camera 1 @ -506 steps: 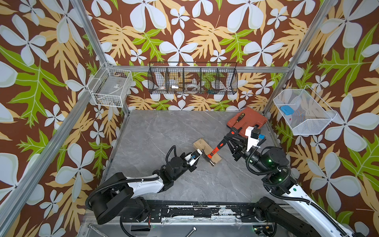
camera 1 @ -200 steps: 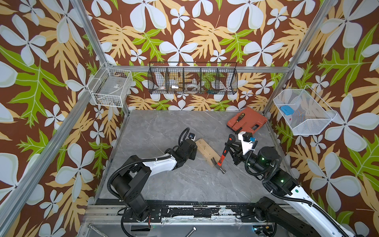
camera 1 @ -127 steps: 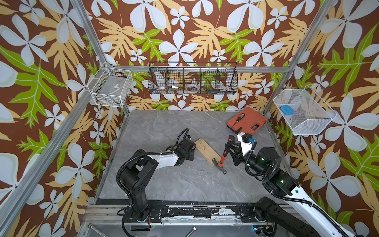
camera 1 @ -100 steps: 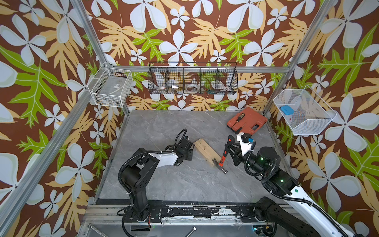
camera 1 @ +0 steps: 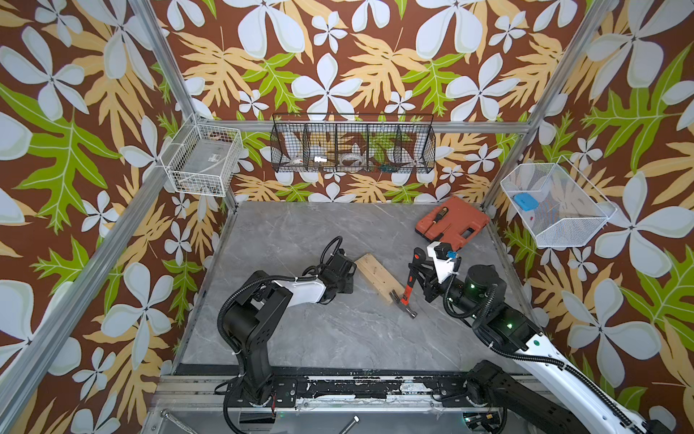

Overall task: Use a claw hammer to pull out a nail
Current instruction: Place the nail at the center of the board, then remove the nail from the mounting plate.

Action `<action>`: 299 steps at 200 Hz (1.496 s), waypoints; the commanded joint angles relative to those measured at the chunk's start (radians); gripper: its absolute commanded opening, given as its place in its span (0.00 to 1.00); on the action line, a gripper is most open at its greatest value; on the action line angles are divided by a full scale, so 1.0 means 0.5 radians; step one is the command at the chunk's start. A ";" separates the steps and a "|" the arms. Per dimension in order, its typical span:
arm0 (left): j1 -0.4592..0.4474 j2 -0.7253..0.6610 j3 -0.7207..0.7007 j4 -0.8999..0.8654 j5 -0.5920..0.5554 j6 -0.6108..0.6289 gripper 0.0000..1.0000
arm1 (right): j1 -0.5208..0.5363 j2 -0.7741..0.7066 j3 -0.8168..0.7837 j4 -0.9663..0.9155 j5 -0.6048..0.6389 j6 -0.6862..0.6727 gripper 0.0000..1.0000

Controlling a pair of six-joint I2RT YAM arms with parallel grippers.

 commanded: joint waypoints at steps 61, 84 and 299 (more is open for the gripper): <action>0.003 -0.299 0.059 0.002 -0.135 0.109 0.40 | 0.007 0.231 0.205 0.158 0.053 -0.123 0.00; 0.003 -0.344 0.064 0.062 -0.089 0.166 0.47 | 0.041 0.351 0.278 0.155 0.101 -0.147 0.00; 0.011 -0.068 0.088 0.344 0.173 0.172 0.68 | 0.142 1.095 0.731 0.191 0.213 -0.154 0.00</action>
